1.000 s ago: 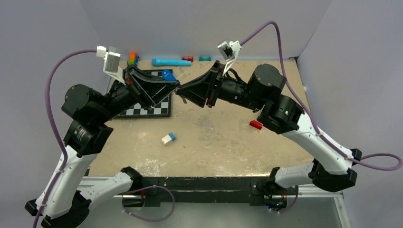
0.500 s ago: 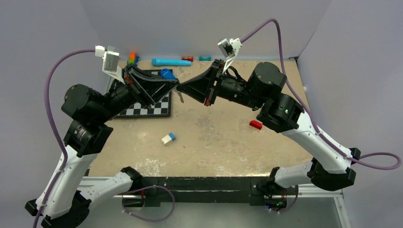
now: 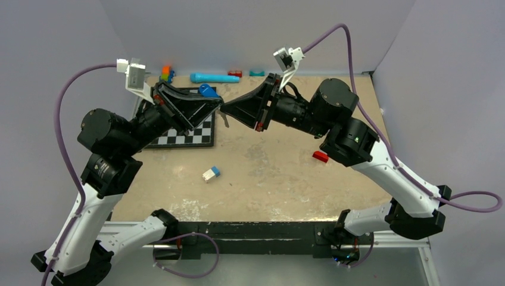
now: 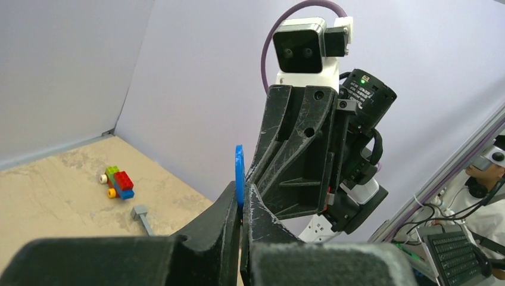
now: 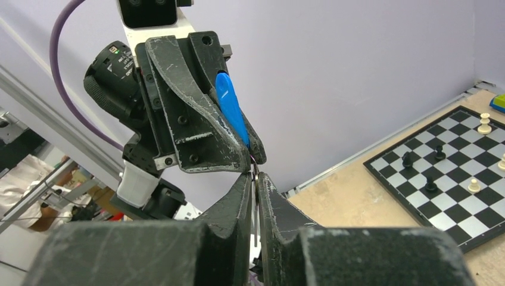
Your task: Remove the keys from the keyring
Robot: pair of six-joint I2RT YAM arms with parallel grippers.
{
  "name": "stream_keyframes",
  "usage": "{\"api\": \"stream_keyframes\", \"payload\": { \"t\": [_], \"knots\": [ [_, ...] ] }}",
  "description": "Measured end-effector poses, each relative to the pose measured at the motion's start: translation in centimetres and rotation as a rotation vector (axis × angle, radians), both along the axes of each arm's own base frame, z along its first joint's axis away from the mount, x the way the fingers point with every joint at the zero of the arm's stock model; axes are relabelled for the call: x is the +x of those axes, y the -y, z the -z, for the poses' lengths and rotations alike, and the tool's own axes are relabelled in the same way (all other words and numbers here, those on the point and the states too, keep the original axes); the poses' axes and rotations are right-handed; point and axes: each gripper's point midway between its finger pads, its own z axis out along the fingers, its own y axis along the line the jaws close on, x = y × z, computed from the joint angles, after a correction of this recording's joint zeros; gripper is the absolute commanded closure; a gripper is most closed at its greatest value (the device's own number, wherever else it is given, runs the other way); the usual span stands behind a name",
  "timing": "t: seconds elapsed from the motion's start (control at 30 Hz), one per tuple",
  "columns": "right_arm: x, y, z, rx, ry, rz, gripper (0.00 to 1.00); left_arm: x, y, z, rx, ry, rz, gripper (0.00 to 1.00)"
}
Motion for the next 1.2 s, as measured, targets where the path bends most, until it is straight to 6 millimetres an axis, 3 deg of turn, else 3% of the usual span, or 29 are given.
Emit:
{"api": "stream_keyframes", "payload": {
  "t": [0.47, 0.77, 1.03, 1.2],
  "knots": [
    [0.0, 0.0, -0.3, 0.019, 0.007, 0.000, 0.92, 0.3, -0.2, -0.2, -0.049, -0.030, -0.013, 1.00],
    [0.1, -0.1, -0.4, 0.030, 0.006, -0.002, 0.83, 0.5, -0.5, -0.4, -0.080, -0.046, -0.028, 1.00],
    [0.1, -0.3, 0.4, 0.015, -0.008, -0.004, 0.83, 1.0, -1.0, -1.1, -0.111, -0.037, -0.068, 1.00],
    [0.1, -0.3, 0.6, 0.014, -0.014, -0.005, 0.61, 1.1, -1.0, -1.2, -0.112, -0.038, -0.070, 1.00]
  ]
}}
